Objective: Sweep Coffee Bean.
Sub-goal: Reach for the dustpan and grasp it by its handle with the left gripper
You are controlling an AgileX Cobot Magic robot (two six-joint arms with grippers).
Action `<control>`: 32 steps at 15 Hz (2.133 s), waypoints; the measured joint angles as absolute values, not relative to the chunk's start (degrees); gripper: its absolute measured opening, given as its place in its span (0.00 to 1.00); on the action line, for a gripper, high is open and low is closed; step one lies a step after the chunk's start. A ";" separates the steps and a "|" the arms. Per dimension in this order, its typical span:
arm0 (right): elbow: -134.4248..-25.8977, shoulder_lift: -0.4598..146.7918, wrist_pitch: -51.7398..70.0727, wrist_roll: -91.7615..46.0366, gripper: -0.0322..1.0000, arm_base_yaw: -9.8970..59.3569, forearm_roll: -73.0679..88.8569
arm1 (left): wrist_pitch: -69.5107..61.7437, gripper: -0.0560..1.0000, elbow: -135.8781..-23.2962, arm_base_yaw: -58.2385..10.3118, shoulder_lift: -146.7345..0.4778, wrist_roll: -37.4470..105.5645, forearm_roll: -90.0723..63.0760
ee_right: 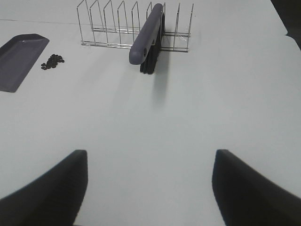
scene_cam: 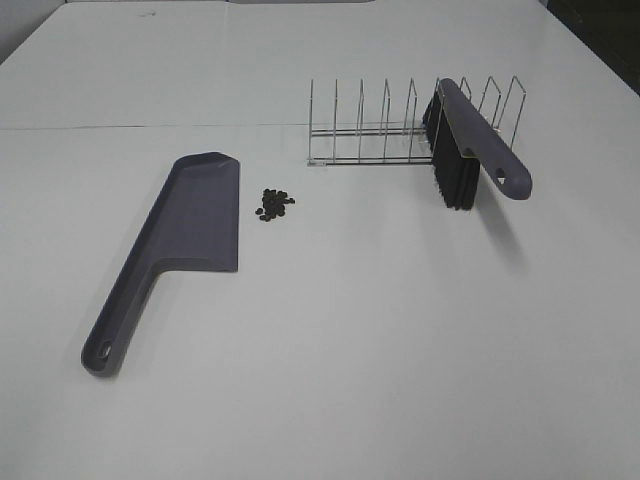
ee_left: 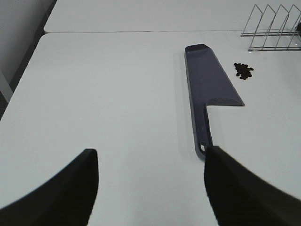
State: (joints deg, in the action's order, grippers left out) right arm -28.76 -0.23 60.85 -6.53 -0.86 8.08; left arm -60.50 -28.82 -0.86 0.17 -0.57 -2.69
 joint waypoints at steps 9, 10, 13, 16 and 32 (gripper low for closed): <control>-28.76 -0.23 60.85 -6.53 0.66 -0.86 8.08 | -60.50 0.63 -28.82 -0.86 0.17 -0.57 -2.69; -28.76 -0.23 60.85 -6.53 0.66 -0.86 8.08 | -60.50 0.63 -28.82 -0.86 0.17 -0.57 -2.69; -28.76 -0.23 60.85 -6.53 0.66 -0.86 8.08 | -60.50 0.63 -28.82 -0.86 0.17 -0.57 -2.69; -28.76 -0.23 60.85 -6.53 0.66 -0.86 8.08 | -60.50 0.63 -28.82 -0.86 0.17 -0.57 -2.69; -28.76 -0.23 60.85 -6.53 0.66 -0.86 8.08 | -60.50 0.63 -28.82 -0.86 0.17 -0.57 -2.69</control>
State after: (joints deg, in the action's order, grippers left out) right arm -28.76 -0.23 60.85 -6.53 -0.86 8.08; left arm -60.50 -28.82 -0.86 0.17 -0.57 -2.69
